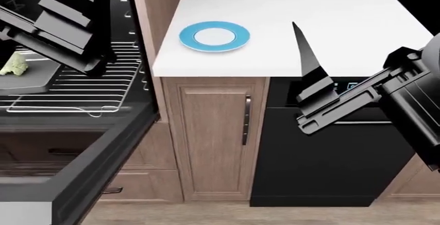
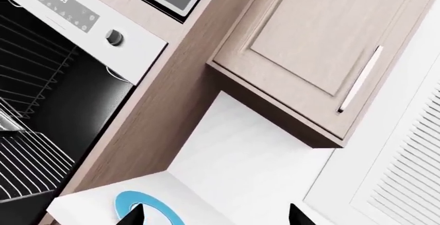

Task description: Pick the broccoli from the oven and place it on the plate on the counter.

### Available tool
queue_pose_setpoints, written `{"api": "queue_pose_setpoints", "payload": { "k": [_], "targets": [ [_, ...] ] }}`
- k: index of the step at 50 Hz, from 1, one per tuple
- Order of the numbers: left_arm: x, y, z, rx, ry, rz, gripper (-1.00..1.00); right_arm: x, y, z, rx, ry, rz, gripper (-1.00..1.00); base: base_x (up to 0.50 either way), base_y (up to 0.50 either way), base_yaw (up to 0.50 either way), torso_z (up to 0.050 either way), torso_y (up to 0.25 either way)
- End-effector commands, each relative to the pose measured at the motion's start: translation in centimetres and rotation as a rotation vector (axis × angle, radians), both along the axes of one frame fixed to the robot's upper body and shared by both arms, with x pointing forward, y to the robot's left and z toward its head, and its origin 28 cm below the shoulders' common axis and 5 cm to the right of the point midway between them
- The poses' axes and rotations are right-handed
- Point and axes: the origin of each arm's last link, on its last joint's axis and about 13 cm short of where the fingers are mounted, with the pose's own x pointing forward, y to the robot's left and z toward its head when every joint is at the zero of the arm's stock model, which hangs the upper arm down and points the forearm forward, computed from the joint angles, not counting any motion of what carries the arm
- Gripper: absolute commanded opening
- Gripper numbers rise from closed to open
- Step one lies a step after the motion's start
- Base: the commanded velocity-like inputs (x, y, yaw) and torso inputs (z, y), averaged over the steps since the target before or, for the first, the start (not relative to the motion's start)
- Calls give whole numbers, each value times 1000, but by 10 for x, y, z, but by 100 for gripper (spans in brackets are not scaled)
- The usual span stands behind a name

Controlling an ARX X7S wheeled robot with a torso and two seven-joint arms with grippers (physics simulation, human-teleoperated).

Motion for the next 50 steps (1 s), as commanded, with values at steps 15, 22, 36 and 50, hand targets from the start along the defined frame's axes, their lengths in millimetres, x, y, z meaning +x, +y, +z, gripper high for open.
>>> {"api": "queue_pose_setpoints", "payload": {
  "k": [15,22,36,50],
  "targets": [
    [-1,1,-2,-11,-3,1,100,0,3,-1,-8,-8,30,100,85,218,0,0,0],
    [-1,1,-1,-11,-5,0,100,-1,4,0,-16,-11,36,100,99,230,0,0,0],
    [-2,1,-1,-10,-4,-3,100,0,5,0,-25,-12,43,100,98,328,0,0,0],
    [-1,1,-1,-8,-4,-4,100,2,6,-1,-32,-12,51,100,101,344,0,0,0]
  ]
}}
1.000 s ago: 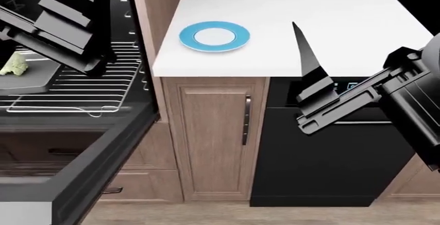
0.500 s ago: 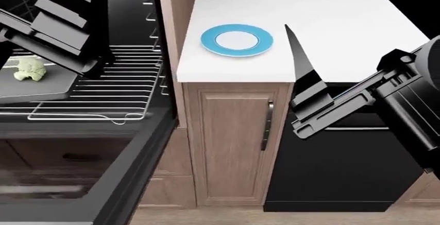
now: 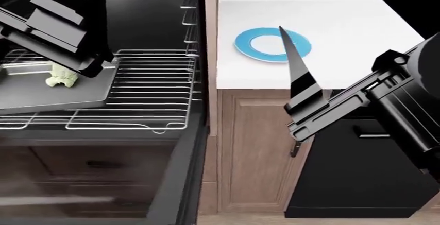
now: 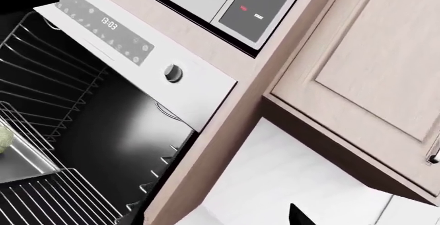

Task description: Pick the broccoli from the oven and place it on the plate on the counter.

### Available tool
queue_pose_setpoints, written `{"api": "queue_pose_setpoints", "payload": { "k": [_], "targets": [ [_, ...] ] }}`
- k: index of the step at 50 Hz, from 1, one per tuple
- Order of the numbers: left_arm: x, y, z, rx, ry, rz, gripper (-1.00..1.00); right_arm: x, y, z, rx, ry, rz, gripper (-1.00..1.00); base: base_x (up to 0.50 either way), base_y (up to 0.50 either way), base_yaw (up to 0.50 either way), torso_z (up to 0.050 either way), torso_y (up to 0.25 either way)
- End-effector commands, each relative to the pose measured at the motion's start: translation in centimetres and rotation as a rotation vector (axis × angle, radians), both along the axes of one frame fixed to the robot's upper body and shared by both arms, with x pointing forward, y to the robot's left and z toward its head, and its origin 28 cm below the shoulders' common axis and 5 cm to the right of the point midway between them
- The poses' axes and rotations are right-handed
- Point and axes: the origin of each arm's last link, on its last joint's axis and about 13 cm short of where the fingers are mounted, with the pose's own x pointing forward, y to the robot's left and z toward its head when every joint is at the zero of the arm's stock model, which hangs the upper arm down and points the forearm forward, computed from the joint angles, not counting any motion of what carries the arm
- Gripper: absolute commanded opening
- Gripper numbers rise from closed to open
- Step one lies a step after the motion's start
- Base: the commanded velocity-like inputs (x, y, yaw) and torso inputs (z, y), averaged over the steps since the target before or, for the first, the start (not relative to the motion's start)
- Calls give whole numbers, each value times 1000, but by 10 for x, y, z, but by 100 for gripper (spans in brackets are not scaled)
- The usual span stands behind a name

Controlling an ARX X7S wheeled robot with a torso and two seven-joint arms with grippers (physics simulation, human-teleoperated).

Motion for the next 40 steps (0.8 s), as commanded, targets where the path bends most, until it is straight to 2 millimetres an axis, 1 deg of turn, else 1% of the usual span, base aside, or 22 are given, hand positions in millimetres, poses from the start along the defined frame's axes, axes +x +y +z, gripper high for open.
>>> {"api": "queue_pose_setpoints", "payload": {
  "k": [1,9,22,25,40],
  "targets": [
    [1,0,-1,2,4,-4,100,1,1,-1,-7,0,7,100,101,348,0,0,0],
    [0,1,0,-3,0,-2,100,1,1,-2,-9,1,11,100,98,365,0,0,0],
    [0,1,-3,-4,4,-3,100,1,2,-4,-15,6,11,100,98,389,0,0,0],
    [0,1,-1,-5,4,-3,100,1,3,-2,-14,2,13,100,87,410,0,0,5],
    [0,1,-4,-10,12,-5,100,2,3,-4,-20,7,16,100,79,466,0,0,0]
  ]
}}
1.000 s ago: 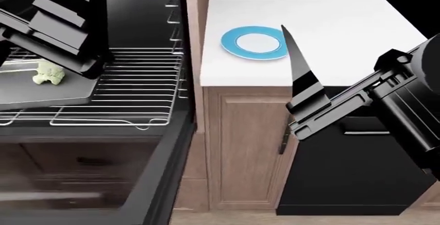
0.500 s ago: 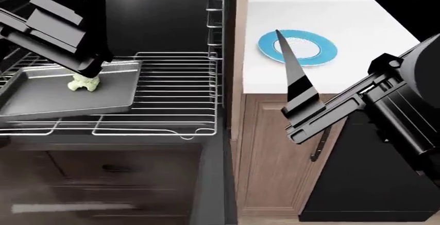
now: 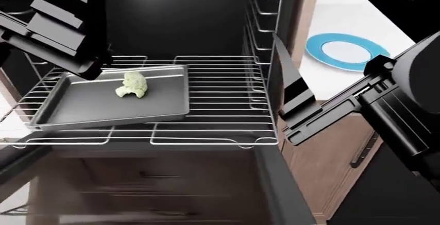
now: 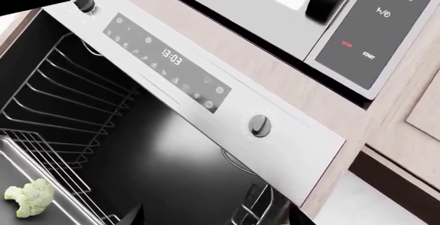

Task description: Pick the broccoli from the oven and place it on the plate on the counter.

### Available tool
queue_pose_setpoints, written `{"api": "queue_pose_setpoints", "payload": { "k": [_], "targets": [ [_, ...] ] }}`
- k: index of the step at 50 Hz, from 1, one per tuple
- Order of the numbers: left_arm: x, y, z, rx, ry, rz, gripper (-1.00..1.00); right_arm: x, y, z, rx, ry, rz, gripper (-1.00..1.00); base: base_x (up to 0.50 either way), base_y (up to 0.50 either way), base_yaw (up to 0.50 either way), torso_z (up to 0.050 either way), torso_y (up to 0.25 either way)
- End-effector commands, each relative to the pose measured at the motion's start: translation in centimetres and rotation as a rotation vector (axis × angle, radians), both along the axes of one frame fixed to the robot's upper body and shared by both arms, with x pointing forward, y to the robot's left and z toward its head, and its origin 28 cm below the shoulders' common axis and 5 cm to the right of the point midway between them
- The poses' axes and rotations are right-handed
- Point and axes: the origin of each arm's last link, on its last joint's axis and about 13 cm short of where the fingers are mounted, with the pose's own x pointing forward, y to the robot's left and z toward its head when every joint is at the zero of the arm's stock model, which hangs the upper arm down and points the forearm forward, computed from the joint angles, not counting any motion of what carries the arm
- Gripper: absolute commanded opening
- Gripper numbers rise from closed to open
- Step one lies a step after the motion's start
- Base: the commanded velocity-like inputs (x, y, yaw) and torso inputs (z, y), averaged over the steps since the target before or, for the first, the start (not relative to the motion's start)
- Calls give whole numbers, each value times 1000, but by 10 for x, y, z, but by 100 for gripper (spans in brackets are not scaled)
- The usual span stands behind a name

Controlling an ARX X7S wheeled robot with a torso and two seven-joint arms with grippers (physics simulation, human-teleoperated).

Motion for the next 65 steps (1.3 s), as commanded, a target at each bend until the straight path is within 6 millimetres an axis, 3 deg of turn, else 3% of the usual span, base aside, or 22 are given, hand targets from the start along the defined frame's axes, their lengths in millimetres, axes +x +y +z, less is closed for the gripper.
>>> {"api": "queue_pose_setpoints", "payload": {
  "k": [1,30,65],
  "targets": [
    [0,0,-1,-2,3,0,100,1,1,0,-5,2,2,100,77,477,0,0,0],
    [0,0,0,-2,-4,1,100,1,-1,0,13,4,0,100,78,470,0,0,0],
    [-1,-1,-1,-3,-8,1,100,0,-1,-4,21,16,12,100,172,16,0,-7,0]
  ]
}}
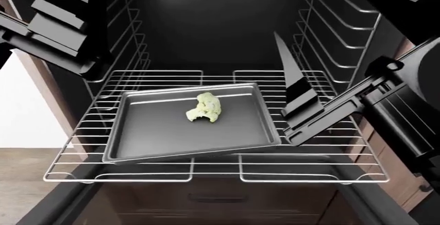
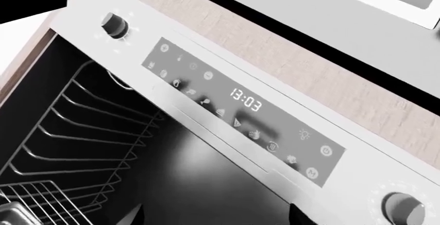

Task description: Pick the broccoli from the oven and place it on the plate on the counter.

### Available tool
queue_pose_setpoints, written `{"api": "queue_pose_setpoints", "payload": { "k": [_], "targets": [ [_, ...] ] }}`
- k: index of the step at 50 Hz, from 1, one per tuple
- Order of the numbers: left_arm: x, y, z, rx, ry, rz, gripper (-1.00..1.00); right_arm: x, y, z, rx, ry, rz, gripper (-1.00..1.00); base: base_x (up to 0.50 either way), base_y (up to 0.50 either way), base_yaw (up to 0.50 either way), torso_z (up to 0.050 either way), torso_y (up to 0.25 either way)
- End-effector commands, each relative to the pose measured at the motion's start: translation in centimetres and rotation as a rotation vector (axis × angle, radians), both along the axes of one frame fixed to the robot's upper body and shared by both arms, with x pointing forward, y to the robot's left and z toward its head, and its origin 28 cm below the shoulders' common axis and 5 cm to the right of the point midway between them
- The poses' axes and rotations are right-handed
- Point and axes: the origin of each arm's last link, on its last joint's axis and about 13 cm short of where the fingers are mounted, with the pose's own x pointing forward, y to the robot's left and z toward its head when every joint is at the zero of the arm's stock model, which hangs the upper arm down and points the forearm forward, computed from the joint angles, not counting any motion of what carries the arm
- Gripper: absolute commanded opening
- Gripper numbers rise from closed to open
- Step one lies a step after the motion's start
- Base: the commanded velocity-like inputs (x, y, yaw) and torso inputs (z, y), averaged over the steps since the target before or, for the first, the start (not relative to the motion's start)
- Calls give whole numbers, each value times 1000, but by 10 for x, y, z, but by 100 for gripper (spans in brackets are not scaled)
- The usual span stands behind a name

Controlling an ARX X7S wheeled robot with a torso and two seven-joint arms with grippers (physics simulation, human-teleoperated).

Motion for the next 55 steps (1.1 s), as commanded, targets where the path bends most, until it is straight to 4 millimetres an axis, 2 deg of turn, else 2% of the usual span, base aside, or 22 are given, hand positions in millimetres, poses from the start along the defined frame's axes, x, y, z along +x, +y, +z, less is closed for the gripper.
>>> {"api": "queue_pose_setpoints", "payload": {
  "k": [1,10,16,22,34,43,55],
  "targets": [
    [0,0,0,0,-1,-1,100,0,0,-2,-11,8,-4,100,0,0,0,0,0],
    [0,0,-1,-3,-2,-3,100,3,1,0,-3,31,20,100,0,0,0,0,0],
    [0,0,-1,-3,-2,-2,100,7,2,0,-19,111,91,100,0,0,0,0,0],
    [0,0,-1,-5,-1,-2,100,24,-1,4,-37,191,126,100,0,0,0,0,0],
    [1,2,-2,-15,6,1,100,63,-1,0,46,324,181,100,0,0,0,0,0],
    [-1,3,-1,-18,-12,-11,100,75,6,-2,49,439,256,100,0,0,0,0,0],
    [2,2,-6,-23,6,-8,100,103,17,-22,79,571,304,100,0,0,0,0,0]
  ]
}}
